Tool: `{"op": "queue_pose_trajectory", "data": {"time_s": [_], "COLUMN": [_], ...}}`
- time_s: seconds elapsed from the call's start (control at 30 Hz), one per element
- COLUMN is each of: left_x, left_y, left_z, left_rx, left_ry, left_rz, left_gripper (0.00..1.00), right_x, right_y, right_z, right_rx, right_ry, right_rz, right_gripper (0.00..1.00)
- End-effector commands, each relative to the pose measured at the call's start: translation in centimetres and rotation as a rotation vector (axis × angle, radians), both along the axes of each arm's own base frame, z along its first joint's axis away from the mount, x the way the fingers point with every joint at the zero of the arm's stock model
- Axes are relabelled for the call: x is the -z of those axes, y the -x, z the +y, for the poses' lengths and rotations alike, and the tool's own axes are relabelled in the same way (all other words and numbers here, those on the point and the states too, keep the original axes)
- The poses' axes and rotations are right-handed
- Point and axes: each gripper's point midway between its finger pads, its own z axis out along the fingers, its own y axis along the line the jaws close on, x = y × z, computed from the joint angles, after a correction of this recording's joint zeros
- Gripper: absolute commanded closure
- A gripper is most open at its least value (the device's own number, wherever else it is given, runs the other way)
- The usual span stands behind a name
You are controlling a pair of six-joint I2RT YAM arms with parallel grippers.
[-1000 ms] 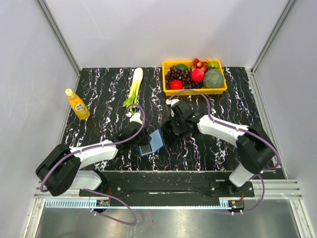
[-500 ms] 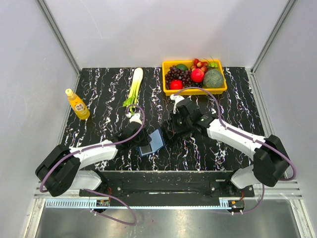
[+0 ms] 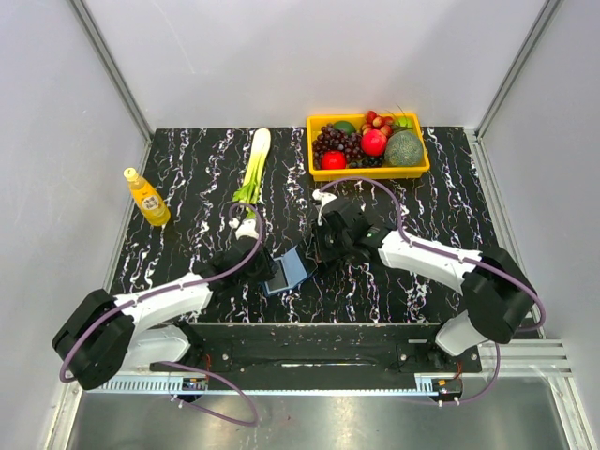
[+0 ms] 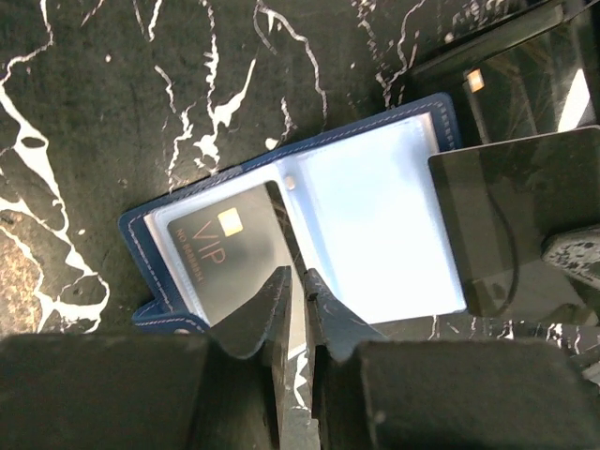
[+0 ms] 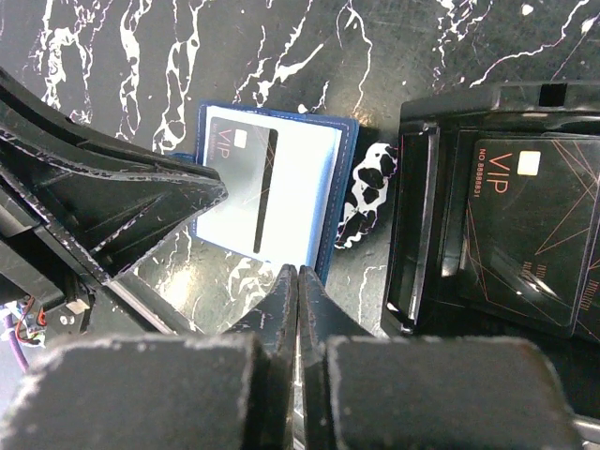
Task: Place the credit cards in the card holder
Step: Insert the credit card into the card holder.
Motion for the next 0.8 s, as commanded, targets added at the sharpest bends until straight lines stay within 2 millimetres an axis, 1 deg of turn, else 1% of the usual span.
{"op": "queue_pose_trajectory", "data": {"time_s": [0.0,0.2,0.33,0.37,0.43,0.5,0.63,0.77], "left_x": [-0.1,0.5,0.9,1.4,1.7,2.1,2.4,2.8], "left_y": [0.0,0.5,0.7,1.0,1.2,1.4,1.6,1.9], "left_z": [0.5,0.9,1.2,1.6,1.9,2.2,2.3,2.4], "left_rx": [-0.023,-0.028,-0.037,-0.042,-0.048,-0.05,-0.054,-0.058], "left_ry": [0.007,0.003,-0.005,-0.024,-0.027,-0.034,-0.035,-0.031], "left_rz": [-0.008,0.005,0.013,0.03,0.031,0.037,0.043,0.054], "left_gripper": [0.85,0.86,0.87,0.88,0.88,0.88,0.88,0.88], "right_x": [-0.1,0.6,-0.3,-0.3,-0.2,0.3,1.7,2.1], "right_y": [-0.6,-1.1,-1.8,-1.8,-1.9,-1.6,-1.2,-0.8], "right_z": [0.4,0.1,-0.6,-0.8,-0.7,-0.4,-0.4,-0.1], "right_rx": [0.028,0.058,0.102,0.107,0.106,0.09,0.092,0.083], "right_ry": [-0.016,0.006,0.016,0.019,0.025,0.026,0.038,0.024], "right_rz": [-0.011,-0.014,-0.053,-0.054,-0.048,-0.025,0.016,0.034], "right_gripper": [1.0,1.0,1.0,1.0,1.0,1.0,1.0,1.0]}}
